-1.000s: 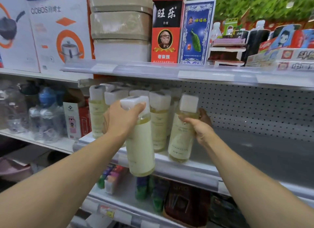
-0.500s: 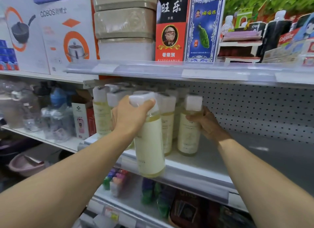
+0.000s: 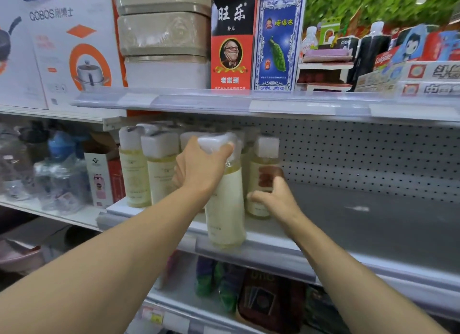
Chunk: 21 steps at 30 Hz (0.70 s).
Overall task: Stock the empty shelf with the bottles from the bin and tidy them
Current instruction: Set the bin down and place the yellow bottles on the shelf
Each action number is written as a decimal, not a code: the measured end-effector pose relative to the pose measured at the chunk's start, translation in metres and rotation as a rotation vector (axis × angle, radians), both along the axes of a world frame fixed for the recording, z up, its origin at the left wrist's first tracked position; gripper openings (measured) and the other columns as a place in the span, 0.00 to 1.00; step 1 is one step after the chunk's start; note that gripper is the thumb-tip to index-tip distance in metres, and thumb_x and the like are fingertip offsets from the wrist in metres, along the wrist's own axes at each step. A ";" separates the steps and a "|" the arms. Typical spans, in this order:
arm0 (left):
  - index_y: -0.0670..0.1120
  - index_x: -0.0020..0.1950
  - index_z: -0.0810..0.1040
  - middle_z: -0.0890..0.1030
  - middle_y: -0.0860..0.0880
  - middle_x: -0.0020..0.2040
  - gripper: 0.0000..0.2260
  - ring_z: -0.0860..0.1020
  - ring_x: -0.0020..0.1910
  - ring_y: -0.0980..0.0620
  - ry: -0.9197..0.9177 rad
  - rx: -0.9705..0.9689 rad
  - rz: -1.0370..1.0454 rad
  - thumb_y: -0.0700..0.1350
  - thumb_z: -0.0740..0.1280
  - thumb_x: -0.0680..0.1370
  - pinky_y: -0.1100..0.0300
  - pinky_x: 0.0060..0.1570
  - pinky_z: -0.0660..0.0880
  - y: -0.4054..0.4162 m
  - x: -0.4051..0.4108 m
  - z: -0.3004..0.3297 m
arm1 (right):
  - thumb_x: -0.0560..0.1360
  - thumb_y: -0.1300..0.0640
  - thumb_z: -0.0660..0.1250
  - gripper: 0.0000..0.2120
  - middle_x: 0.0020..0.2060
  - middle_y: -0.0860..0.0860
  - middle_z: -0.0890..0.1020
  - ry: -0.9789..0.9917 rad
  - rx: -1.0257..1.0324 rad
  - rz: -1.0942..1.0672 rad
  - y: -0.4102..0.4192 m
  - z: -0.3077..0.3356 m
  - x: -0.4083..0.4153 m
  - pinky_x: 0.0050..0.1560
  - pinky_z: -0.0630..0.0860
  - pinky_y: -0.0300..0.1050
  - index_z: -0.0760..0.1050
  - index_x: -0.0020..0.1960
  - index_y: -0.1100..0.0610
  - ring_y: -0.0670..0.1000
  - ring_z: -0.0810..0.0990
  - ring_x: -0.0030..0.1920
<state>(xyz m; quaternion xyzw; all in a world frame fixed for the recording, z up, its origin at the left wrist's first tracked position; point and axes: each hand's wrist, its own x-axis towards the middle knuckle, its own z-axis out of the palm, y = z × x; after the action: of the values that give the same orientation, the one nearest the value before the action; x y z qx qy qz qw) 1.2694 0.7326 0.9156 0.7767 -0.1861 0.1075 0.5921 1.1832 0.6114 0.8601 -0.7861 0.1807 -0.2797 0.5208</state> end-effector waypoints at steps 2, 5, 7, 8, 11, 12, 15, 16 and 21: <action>0.49 0.58 0.72 0.75 0.47 0.54 0.23 0.72 0.56 0.44 0.002 0.016 0.015 0.62 0.68 0.70 0.56 0.48 0.66 -0.005 -0.004 0.003 | 0.64 0.51 0.78 0.40 0.64 0.49 0.68 0.047 -0.055 0.051 0.020 -0.004 -0.001 0.56 0.73 0.42 0.56 0.67 0.55 0.47 0.71 0.60; 0.48 0.62 0.71 0.76 0.45 0.59 0.26 0.71 0.55 0.46 0.008 0.001 -0.003 0.61 0.68 0.71 0.57 0.47 0.64 -0.009 -0.011 0.007 | 0.57 0.48 0.82 0.44 0.59 0.48 0.66 0.019 -0.149 -0.050 0.036 -0.009 0.005 0.58 0.71 0.45 0.56 0.60 0.53 0.48 0.69 0.60; 0.47 0.64 0.71 0.76 0.45 0.60 0.28 0.72 0.57 0.45 0.006 0.010 -0.035 0.62 0.68 0.70 0.57 0.47 0.65 -0.011 -0.016 0.009 | 0.56 0.50 0.83 0.42 0.55 0.48 0.66 -0.014 -0.206 -0.140 0.042 -0.008 0.005 0.54 0.71 0.44 0.56 0.56 0.54 0.49 0.70 0.57; 0.47 0.63 0.71 0.76 0.45 0.60 0.28 0.73 0.56 0.44 0.001 0.027 -0.051 0.63 0.68 0.70 0.56 0.46 0.65 -0.011 -0.018 0.010 | 0.56 0.51 0.83 0.41 0.55 0.48 0.67 -0.021 -0.211 -0.162 0.042 -0.006 0.003 0.52 0.71 0.44 0.57 0.55 0.54 0.49 0.71 0.56; 0.47 0.52 0.71 0.77 0.47 0.51 0.25 0.73 0.48 0.47 -0.041 0.075 -0.133 0.64 0.71 0.67 0.56 0.41 0.67 -0.009 -0.019 0.012 | 0.56 0.53 0.83 0.38 0.53 0.49 0.72 -0.018 -0.158 -0.187 0.032 -0.005 -0.001 0.50 0.74 0.45 0.60 0.55 0.54 0.49 0.74 0.53; 0.47 0.49 0.71 0.77 0.48 0.48 0.24 0.74 0.46 0.48 -0.060 0.092 -0.176 0.63 0.72 0.67 0.56 0.40 0.68 -0.006 -0.017 0.014 | 0.55 0.53 0.83 0.38 0.53 0.49 0.74 -0.010 -0.117 -0.185 0.026 -0.006 -0.004 0.52 0.75 0.47 0.62 0.55 0.54 0.49 0.76 0.53; 0.48 0.51 0.75 0.79 0.50 0.49 0.19 0.77 0.48 0.52 -0.098 0.150 -0.352 0.56 0.76 0.67 0.59 0.44 0.73 0.000 -0.008 0.015 | 0.52 0.56 0.83 0.40 0.53 0.51 0.80 -0.058 0.061 -0.098 0.008 -0.013 -0.012 0.57 0.77 0.57 0.68 0.59 0.55 0.52 0.80 0.54; 0.48 0.54 0.76 0.80 0.50 0.51 0.19 0.78 0.50 0.52 -0.108 0.171 -0.408 0.53 0.76 0.68 0.58 0.48 0.75 0.002 -0.006 0.012 | 0.53 0.59 0.83 0.40 0.53 0.51 0.82 -0.084 0.107 -0.056 0.004 -0.016 -0.014 0.57 0.78 0.57 0.69 0.60 0.56 0.52 0.81 0.54; 0.53 0.67 0.70 0.77 0.47 0.60 0.29 0.78 0.56 0.49 -0.139 0.334 -0.529 0.39 0.75 0.70 0.50 0.58 0.77 0.001 -0.003 -0.013 | 0.59 0.70 0.78 0.36 0.51 0.54 0.84 -0.137 0.241 0.084 -0.017 -0.023 -0.018 0.47 0.81 0.45 0.70 0.64 0.61 0.52 0.83 0.51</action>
<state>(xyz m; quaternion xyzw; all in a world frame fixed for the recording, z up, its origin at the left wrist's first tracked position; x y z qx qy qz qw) 1.2667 0.7339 0.9029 0.7786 -0.4368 -0.0293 0.4496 1.1651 0.5948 0.8368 -0.7036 0.1438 -0.2869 0.6340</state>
